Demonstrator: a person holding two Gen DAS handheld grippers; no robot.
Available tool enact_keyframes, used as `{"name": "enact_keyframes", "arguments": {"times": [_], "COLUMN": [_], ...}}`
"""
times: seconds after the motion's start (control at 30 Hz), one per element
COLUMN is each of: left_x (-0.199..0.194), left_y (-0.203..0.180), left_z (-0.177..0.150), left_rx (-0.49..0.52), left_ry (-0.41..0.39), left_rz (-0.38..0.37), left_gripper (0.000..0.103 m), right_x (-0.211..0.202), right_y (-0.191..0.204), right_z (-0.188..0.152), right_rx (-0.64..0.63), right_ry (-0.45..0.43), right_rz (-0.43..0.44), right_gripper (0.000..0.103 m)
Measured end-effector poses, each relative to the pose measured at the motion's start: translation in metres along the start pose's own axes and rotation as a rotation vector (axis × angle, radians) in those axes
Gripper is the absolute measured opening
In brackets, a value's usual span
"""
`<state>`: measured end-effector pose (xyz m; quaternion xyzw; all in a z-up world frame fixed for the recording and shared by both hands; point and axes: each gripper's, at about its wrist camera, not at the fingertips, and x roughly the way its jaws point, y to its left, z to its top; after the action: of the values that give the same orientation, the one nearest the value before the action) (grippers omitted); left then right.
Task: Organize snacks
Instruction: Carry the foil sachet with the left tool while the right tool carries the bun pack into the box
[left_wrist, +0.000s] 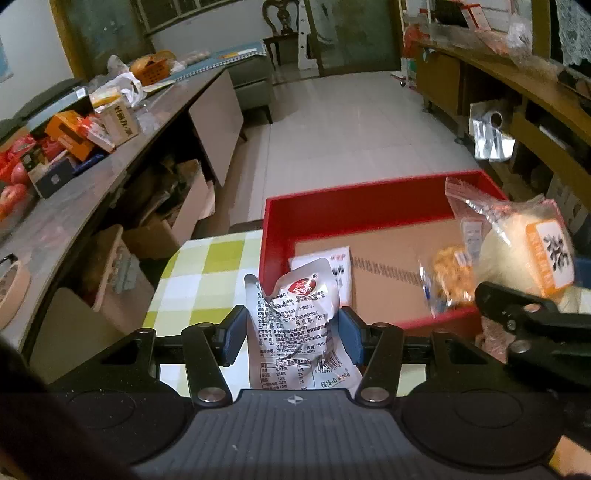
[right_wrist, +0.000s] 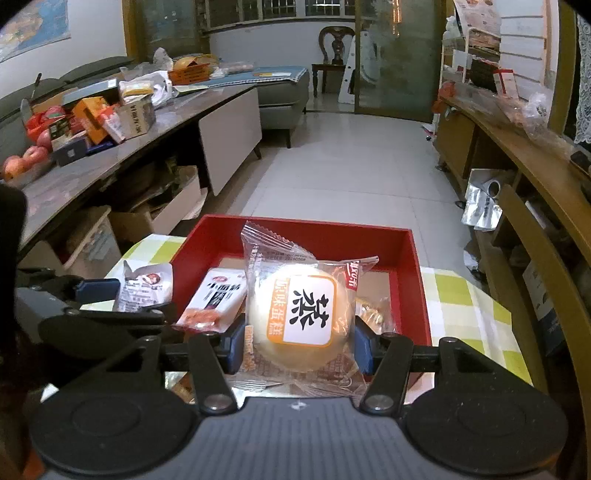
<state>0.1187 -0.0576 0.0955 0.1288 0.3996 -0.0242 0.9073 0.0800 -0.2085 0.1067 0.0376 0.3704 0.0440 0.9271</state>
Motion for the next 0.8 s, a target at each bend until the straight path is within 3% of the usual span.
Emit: {"name": "enact_keyframes", "arguments": {"times": [0.37, 0.8], "left_x": [0.046, 0.084], "left_y": [-0.005, -0.011], "left_z": [0.033, 0.031], "left_rx": [-0.061, -0.063], "left_ry": [0.001, 0.054], "left_rz": [-0.006, -0.009], "left_gripper": [0.061, 0.067], "right_x": [0.053, 0.108], "right_y": [-0.021, -0.023], "right_z": [0.017, 0.010], "right_rx": [0.042, 0.058], "right_ry": [0.013, 0.057], "right_rz": [-0.030, -0.033], "right_gripper": [0.062, 0.062]}}
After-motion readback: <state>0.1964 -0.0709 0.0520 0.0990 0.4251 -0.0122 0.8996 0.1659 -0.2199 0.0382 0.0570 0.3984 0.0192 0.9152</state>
